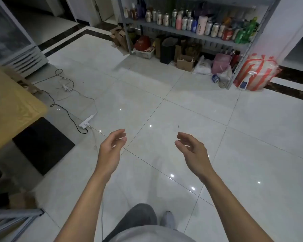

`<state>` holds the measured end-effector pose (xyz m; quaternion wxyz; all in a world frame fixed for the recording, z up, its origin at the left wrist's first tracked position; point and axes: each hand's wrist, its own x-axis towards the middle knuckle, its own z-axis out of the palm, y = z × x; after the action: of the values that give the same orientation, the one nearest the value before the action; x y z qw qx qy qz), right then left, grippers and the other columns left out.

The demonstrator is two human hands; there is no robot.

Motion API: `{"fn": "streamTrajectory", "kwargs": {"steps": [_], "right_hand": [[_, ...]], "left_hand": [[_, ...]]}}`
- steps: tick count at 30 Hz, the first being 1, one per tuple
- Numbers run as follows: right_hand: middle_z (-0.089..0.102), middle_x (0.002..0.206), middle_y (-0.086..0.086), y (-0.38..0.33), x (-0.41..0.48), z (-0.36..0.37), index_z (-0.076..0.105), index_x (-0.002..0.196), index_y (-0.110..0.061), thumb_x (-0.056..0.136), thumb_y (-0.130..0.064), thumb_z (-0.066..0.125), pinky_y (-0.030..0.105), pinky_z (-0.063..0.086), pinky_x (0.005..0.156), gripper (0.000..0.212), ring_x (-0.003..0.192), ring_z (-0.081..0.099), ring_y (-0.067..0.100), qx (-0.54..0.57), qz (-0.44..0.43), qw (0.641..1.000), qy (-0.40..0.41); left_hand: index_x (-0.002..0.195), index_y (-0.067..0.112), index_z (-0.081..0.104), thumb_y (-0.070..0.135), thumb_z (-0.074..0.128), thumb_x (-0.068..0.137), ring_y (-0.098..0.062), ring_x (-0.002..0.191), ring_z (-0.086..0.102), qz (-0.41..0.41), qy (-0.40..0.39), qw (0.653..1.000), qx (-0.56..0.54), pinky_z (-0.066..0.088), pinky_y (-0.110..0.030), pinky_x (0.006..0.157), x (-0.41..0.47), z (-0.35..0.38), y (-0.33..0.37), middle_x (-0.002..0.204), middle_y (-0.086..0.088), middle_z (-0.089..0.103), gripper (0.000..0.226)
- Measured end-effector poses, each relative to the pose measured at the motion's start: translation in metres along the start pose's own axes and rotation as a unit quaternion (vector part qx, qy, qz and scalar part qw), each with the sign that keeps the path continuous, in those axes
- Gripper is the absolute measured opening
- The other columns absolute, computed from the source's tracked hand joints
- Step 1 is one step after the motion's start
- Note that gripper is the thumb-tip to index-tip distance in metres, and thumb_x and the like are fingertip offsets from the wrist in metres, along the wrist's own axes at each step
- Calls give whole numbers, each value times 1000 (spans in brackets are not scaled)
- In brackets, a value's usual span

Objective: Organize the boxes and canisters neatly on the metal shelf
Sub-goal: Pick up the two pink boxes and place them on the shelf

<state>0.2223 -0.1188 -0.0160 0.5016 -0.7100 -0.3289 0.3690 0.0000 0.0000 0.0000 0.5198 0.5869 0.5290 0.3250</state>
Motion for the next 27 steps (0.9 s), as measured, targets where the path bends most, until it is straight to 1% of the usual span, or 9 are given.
{"fn": "streamTrajectory", "kwargs": {"steps": [4,8,12,16,18,22,25,27], "right_hand": [[64,124,-13,-6,19,11,61,129,-26,96,-27,64,26,47,99,33,111,58,-5,-3,14,1000,-23],[64,122,-17,-15,58,28,62,129,-27,95,-30,64,24,47,99,34,114,59,-2,-4,5,999,-43],[64,118,-17,-25,115,42,60,125,-32,95,-29,64,22,46,97,30,113,59,1,-29,0,998,-52],[64,120,-13,-38,175,51,60,128,-29,96,-27,63,27,48,100,32,113,61,4,-49,15,998,-37],[64,122,-12,-47,204,52,60,130,-28,97,-28,63,27,47,101,33,113,60,5,-60,26,998,-27],[64,122,-13,-63,258,52,61,130,-27,96,-30,63,24,47,99,34,114,60,4,-51,40,998,13],[65,122,-14,-71,295,49,62,129,-25,95,-30,64,21,47,97,34,113,60,2,-38,57,997,34],[65,122,-16,-74,323,46,63,128,-25,95,-28,65,17,46,94,34,112,61,0,-29,63,997,47]], "left_hand": [[117,27,65,14,57,96,-8,110,61,-18,36,999,-6,47,-33,101,7,-16,-6,113,6,68,25],[117,29,63,17,54,98,-5,110,61,-25,57,998,-2,47,-30,101,34,-27,-11,115,7,66,24],[115,28,64,15,54,98,-11,111,62,-40,66,997,-26,47,-34,103,92,-20,-17,115,3,67,23],[115,28,64,14,54,98,-13,112,62,-46,45,997,-44,47,-34,102,170,-1,-5,116,3,67,24],[115,26,64,13,55,98,-15,113,62,-39,19,998,-48,47,-33,101,212,8,7,115,4,67,24],[111,32,65,15,56,96,-14,112,62,-12,-38,999,-32,46,-37,102,301,26,37,114,6,68,25],[110,35,65,20,57,93,-13,112,62,4,-60,998,-31,46,-33,99,355,41,63,113,8,68,24],[110,33,66,17,58,94,-11,112,62,6,-70,997,-32,47,-31,98,387,51,75,113,8,69,24]]}}
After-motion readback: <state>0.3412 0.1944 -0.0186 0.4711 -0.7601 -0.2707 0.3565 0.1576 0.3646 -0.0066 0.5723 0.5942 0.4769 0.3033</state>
